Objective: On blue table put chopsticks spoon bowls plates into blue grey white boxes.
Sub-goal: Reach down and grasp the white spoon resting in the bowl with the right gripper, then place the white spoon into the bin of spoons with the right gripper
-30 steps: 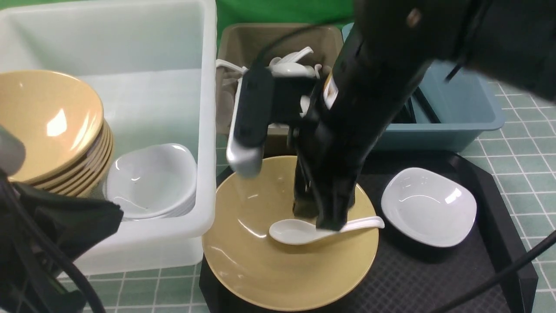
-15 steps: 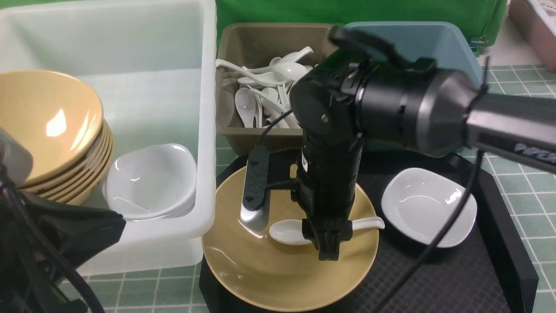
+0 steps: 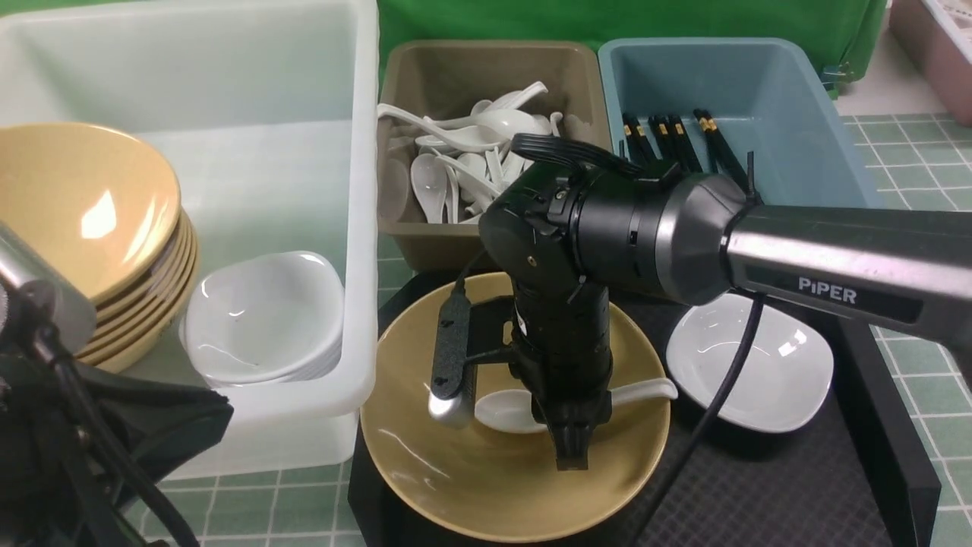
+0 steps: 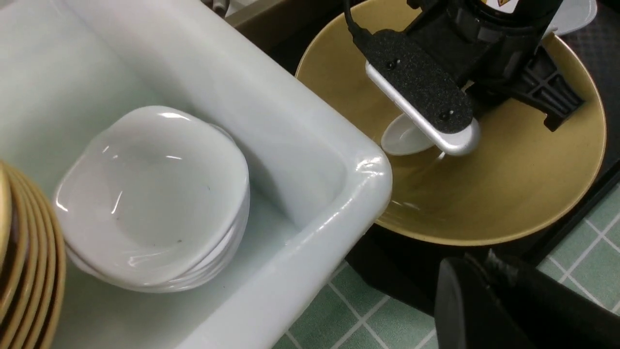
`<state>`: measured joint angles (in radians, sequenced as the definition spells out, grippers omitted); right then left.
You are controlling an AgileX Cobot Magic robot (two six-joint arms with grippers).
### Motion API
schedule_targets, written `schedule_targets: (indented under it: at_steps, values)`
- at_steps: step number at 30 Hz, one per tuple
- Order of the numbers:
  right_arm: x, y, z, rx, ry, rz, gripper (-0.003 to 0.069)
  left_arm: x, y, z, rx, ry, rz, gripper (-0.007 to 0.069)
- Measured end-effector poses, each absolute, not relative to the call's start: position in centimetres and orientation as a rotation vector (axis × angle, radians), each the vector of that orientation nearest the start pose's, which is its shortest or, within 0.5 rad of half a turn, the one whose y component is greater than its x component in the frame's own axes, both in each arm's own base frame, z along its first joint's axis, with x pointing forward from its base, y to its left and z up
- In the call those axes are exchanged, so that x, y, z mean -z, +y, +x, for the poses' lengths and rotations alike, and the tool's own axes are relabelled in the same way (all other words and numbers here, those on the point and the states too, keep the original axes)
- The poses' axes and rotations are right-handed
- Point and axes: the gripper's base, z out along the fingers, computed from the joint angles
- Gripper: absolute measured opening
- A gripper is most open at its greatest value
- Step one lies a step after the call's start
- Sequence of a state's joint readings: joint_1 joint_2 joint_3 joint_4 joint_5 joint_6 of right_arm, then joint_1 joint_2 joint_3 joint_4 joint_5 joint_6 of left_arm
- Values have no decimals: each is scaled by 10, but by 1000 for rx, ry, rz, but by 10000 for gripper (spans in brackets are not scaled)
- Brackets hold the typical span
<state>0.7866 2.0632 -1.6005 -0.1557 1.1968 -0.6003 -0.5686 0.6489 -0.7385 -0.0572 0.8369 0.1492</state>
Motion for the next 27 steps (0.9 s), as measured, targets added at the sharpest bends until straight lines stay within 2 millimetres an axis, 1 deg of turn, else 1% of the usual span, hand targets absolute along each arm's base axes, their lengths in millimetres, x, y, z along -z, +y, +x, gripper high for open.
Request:
schedule_targets:
  at_steps: [2,3,5,7,9,12,13,14,16,18,19,21,22,24,25,27]
  values:
    - [-199,282,302,257,2348,-2025,239,-336,-65,94,300,2087,761,1]
    - [-199,282,302,259,2349,-2023,239,-336,-65,95,301,2082,759,1]
    - [-216,285,308,266,2329,-1955,239,-339,-66,96,312,2056,732,1]
    - [-240,287,314,259,2287,-1882,239,-342,-66,99,316,2025,691,1]
    - [-275,286,323,244,2242,-1764,239,-346,-67,104,316,1983,638,1]
    - [-318,279,340,228,2180,-1578,239,-350,-70,116,292,1918,590,1]
    - [-321,278,341,223,2176,-1556,239,-350,-70,117,291,1921,591,1]
    - [-338,273,355,201,2147,-1417,239,-351,-74,125,279,1890,581,1]
    - [-347,270,369,167,2123,-1276,239,-351,-80,134,283,1863,571,1]
    - [-349,266,387,132,2100,-1140,239,-348,-86,143,291,1862,567,1]
    - [-347,266,390,122,2098,-1119,239,-348,-86,143,291,1862,567,1]
    - [-329,263,415,78,2099,-981,239,-340,-93,154,285,1892,578,1]
    - [-325,264,418,72,2101,-968,239,-340,-93,154,285,1895,579,1]
    - [-295,263,439,54,2136,-901,239,-333,-97,160,282,1939,587,1]
    - [-284,263,444,50,2150,-891,239,-331,-98,161,280,1955,589,1]
    - [-255,263,456,49,2193,-871,239,-326,-98,161,273,1993,595,1]
